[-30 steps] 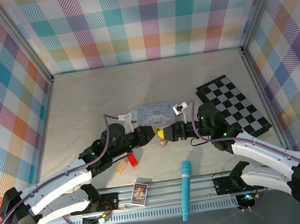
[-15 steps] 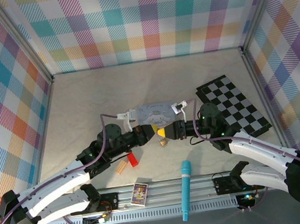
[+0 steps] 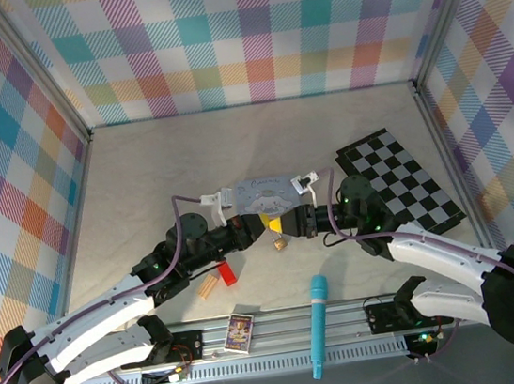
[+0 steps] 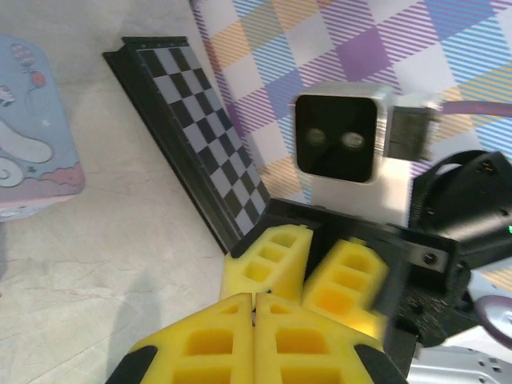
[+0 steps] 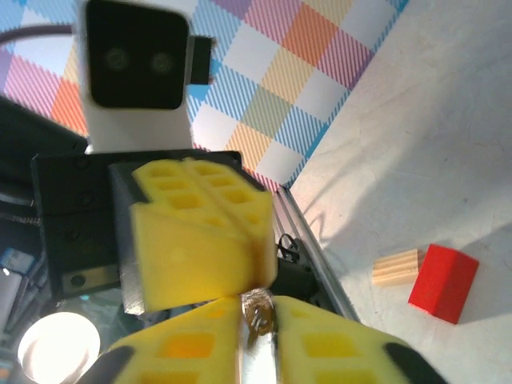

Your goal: Unlock a padlock with a key

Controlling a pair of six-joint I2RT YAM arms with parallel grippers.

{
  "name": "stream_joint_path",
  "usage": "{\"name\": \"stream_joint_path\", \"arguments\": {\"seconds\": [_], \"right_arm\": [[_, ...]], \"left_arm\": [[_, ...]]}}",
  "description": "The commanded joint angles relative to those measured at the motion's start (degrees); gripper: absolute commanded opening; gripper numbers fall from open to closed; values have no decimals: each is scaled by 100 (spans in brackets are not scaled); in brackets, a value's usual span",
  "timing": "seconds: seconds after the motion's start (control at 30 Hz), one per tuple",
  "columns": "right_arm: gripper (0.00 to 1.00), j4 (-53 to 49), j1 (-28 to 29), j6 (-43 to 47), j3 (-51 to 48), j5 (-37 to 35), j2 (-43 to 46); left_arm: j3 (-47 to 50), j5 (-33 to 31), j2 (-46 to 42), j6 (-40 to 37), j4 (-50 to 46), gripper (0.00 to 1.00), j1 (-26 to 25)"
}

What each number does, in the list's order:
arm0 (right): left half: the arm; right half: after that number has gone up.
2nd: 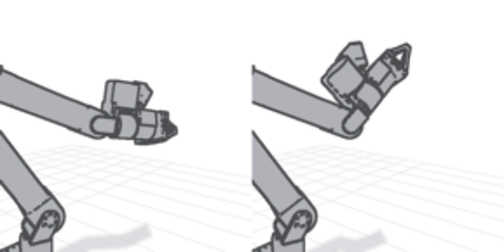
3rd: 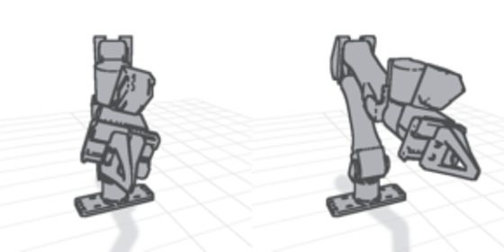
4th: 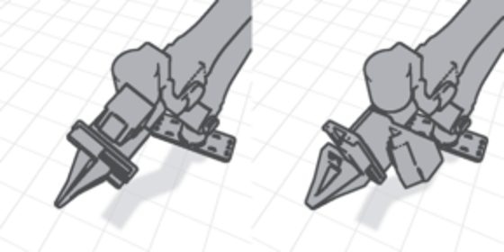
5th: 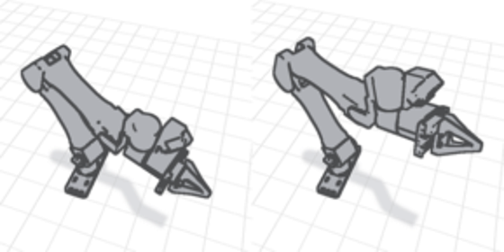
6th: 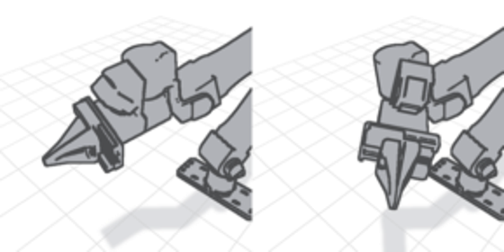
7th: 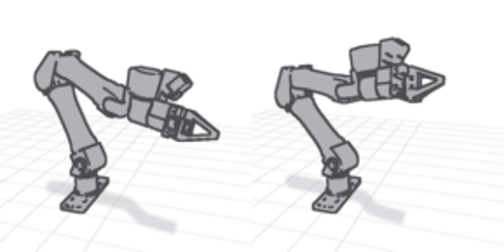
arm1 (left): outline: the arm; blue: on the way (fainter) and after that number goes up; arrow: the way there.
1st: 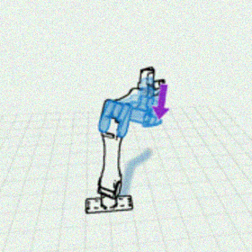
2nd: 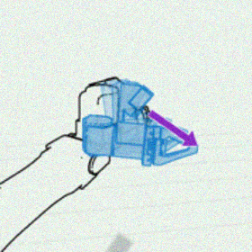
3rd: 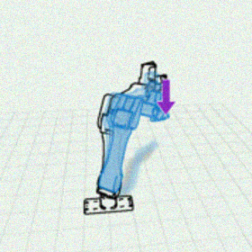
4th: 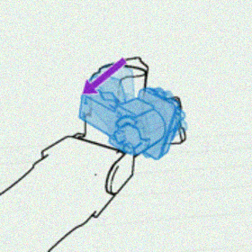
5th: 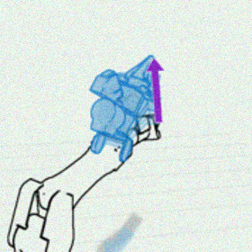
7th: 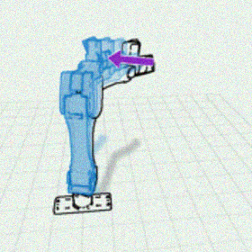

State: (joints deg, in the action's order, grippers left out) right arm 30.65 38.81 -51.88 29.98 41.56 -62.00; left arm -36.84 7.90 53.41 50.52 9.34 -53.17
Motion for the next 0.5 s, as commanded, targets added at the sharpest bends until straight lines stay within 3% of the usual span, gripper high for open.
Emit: {"name": "stream_joint_path", "arguments": {"seconds": [0.0, 0.47], "right_arm": [[12, 203, -16, 27, 28, 28, -41], [0, 56, -14, -4, -134, -41, 154]], "left_arm": [[98, 136, -76, 10, 306, 0, -52], [126, -86, -138, 11, 161, 0, -53]]}}
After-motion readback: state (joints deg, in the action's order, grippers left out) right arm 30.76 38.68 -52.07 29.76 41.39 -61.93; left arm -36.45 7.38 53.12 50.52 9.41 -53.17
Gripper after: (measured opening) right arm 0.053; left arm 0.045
